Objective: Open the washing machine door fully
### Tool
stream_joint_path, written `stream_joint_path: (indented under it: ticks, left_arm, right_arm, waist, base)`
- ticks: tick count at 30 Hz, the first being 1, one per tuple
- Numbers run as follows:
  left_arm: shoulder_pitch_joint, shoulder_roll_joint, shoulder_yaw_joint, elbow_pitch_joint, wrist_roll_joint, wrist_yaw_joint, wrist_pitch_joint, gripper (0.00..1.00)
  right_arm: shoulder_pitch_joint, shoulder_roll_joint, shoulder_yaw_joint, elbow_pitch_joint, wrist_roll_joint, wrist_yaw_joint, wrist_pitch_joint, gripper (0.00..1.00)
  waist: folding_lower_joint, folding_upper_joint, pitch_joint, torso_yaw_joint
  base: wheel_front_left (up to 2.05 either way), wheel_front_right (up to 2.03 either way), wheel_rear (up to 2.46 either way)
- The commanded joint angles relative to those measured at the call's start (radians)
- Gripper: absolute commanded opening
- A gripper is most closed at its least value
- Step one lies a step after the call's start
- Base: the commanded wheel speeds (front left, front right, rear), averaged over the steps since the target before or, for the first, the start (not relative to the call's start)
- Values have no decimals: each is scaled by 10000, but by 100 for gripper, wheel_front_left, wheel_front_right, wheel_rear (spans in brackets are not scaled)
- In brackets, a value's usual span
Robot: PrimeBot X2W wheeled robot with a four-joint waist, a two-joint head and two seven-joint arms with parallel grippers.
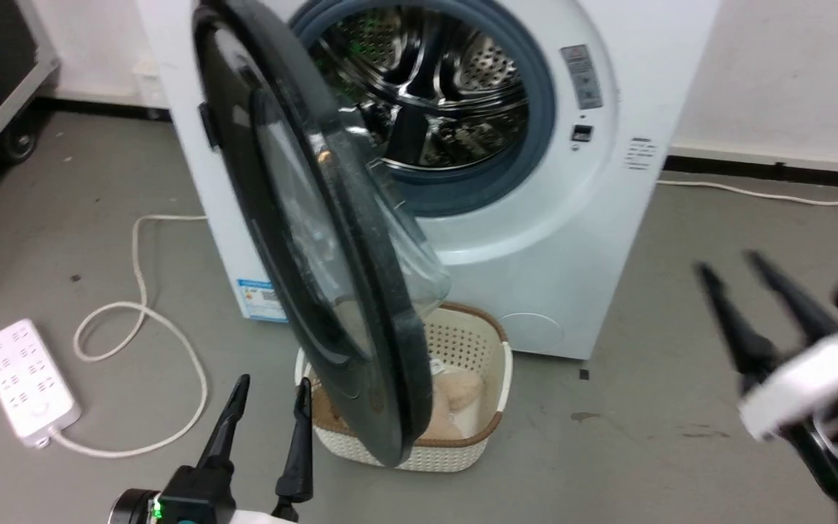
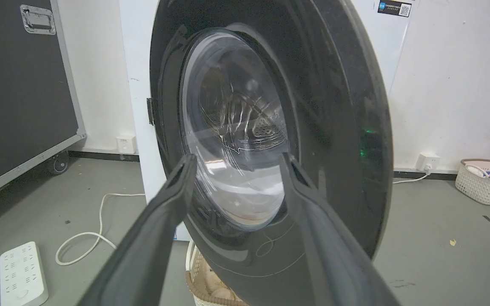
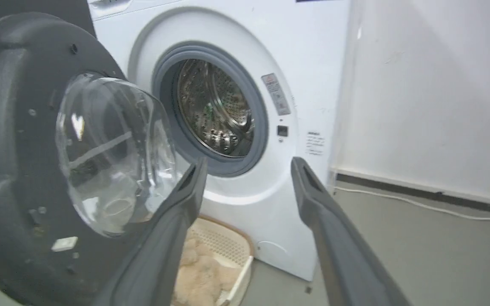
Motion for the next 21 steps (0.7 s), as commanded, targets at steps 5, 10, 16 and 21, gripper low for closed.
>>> stream_joint_path:
  ticks: [5,10,16,21]
  left_arm:
    - [50,0,218,143,-81,-172,-53,100]
    - [146,-4,246,319,-45,-287,-53,100]
    - [222,-9,196,520,-11,-348,-53,100]
    - [259,-13,126,676,6,-349,-53,100]
  right_arm:
    - [1817,794,-1486,-593,-3206,8,-1660,100]
    - [3465,2681,-2799,-1614,-4796,8,-2084,100]
    - [4669,3485,-2935,-2066,-6373,8,-2367,100]
    - [5040,3646,-2853,-2012,-6609,8,-2503,100]
  waist:
    - [1,-1,-99,-253]
    - [1,-1,-138,-355]
    - [1,-1,-122,-418]
    - [1,-1,-127,-453]
  base:
    - [0,0,0]
    - [0,0,0]
    - [0,0,0]
    - [0,0,0]
